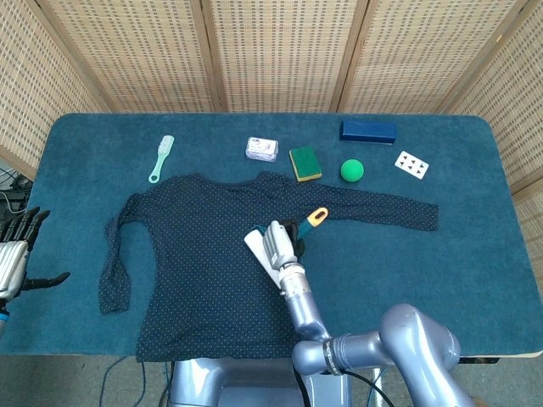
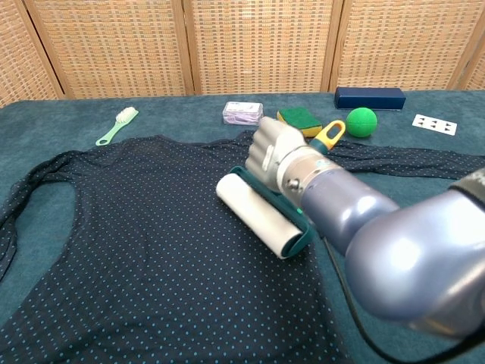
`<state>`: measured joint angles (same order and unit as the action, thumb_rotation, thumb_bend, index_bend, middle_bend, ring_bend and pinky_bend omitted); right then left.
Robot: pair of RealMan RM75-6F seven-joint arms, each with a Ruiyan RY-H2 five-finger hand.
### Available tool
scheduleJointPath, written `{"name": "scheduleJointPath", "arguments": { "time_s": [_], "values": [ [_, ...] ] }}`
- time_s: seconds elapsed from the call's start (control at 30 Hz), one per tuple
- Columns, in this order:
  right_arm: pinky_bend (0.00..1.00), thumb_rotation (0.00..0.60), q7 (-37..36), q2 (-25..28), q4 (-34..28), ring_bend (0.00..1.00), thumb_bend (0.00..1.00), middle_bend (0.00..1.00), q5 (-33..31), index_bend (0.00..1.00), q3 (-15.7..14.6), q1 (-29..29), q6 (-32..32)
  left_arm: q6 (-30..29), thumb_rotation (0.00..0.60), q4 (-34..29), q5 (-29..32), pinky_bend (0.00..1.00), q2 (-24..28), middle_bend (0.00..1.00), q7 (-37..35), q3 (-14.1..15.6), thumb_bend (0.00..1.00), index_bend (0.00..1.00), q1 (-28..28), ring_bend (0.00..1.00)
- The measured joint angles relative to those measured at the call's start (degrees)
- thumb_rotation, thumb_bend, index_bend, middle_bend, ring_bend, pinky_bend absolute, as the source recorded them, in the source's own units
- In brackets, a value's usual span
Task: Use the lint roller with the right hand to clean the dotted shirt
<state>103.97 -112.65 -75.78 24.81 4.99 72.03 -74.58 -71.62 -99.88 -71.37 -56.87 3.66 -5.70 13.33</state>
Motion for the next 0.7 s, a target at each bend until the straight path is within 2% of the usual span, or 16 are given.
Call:
{"name": "scheduleJointPath", "arguments": {
  "time_s": [0.27, 0.7],
  "values": [
    [1.00, 0.600, 2.7, -3.8, -3.9, 1.00, 0.87, 1.00, 3.1, 0.73, 0.6, 1.9, -1.4, -0.1, 0.600, -0.1, -0.2, 0.00, 0.0, 0.00, -0.1, 0.1, 0.00, 0.00, 0.0, 0.00],
    [1.00, 0.600, 5.3, -6.2, -5.4, 1.00, 0.87, 1.00, 3.7, 0.73, 0.6, 2.2, -1.9, 0.1, 0.600, 0.0, -0.1, 0.00, 0.0, 0.00, 0.2, 0.2, 0.00, 0.00, 0.0, 0.00]
  ]
}}
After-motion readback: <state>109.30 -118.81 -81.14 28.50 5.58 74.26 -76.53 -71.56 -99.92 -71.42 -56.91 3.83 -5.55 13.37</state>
